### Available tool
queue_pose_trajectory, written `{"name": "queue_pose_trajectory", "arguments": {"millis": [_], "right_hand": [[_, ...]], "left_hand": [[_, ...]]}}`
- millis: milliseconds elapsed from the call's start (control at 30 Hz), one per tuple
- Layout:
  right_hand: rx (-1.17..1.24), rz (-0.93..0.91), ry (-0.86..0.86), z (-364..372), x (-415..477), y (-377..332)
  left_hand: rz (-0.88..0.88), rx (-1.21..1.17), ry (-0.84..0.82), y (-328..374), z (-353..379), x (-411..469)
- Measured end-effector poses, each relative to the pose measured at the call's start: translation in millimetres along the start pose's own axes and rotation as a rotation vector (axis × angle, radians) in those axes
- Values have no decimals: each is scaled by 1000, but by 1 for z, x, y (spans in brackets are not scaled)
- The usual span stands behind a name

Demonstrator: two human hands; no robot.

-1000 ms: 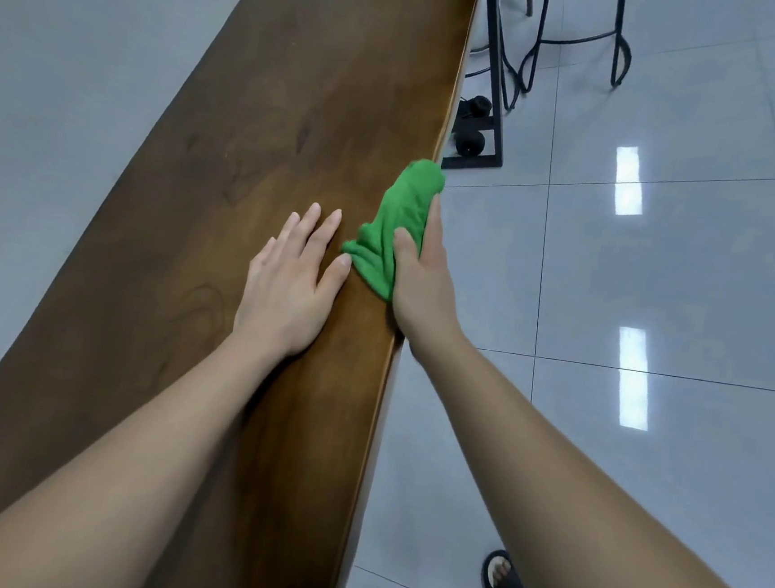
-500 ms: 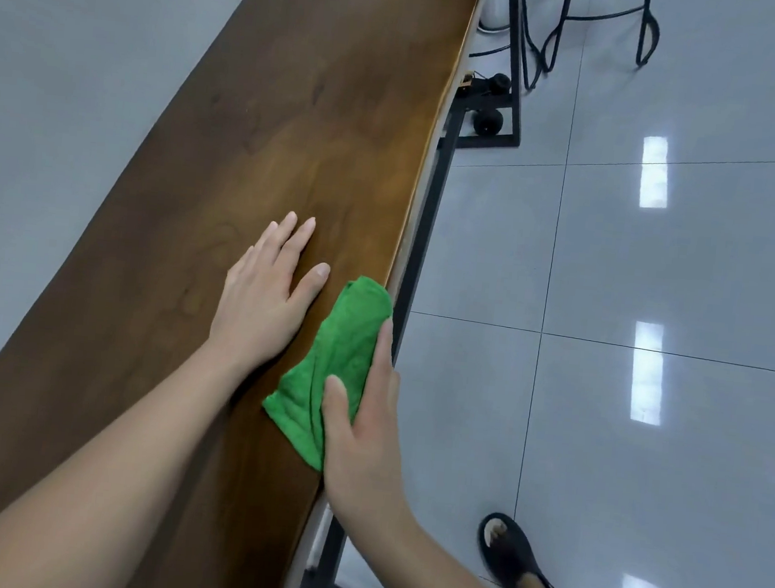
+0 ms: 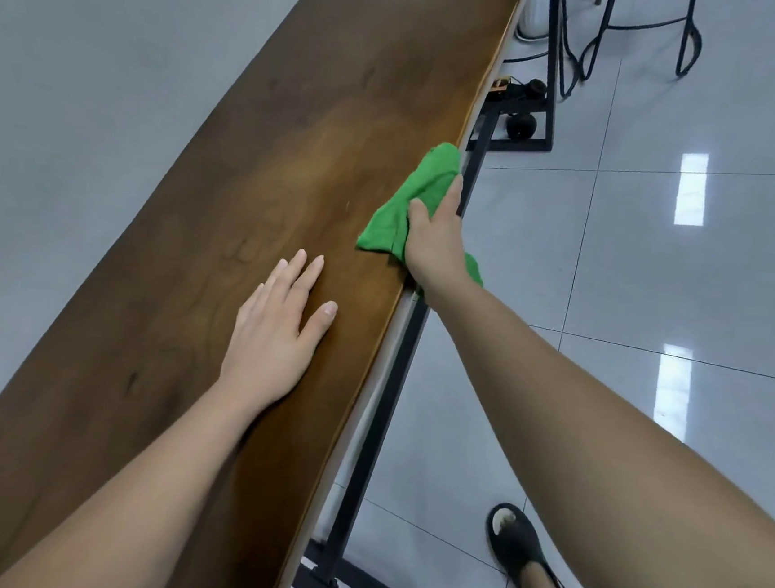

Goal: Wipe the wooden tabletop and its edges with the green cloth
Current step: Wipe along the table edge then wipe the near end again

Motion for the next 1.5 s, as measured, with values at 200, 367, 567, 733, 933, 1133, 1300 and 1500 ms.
{"name": "queue_pose_trajectory", "arguments": {"millis": [200, 367, 567, 733, 933, 1133, 1300, 1500], "right_hand": [[49, -66, 29, 27, -85, 22], [128, -72, -17, 61, -192, 51], [142, -48, -86, 72, -247, 63], [76, -92, -112, 60, -207, 58], [39, -60, -48, 34, -90, 37], [33, 9, -48, 8, -22, 15], [80, 8, -20, 16, -61, 18], [85, -74, 11, 55, -176, 51]], "left_hand": [[-21, 8, 14, -9, 0, -39], [-17, 20, 20, -16, 0, -64], [-43, 31, 10, -18, -1, -90], [-33, 35, 20, -15, -1, -89], [-53, 35, 32, -13, -2, -88], [-58, 22, 35, -9, -3, -88], [-25, 9, 48, -14, -1, -91], [51, 19, 23, -24, 1, -108]]}}
Point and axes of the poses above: each hand's wrist, its own x-axis towards the middle knuckle, its own z-axis out of the palm, y = z × x, the point moved 3 cm from there along x, towards the middle knuckle, and after that the axes turned 13 degrees about -x, right-handed, at the moved point
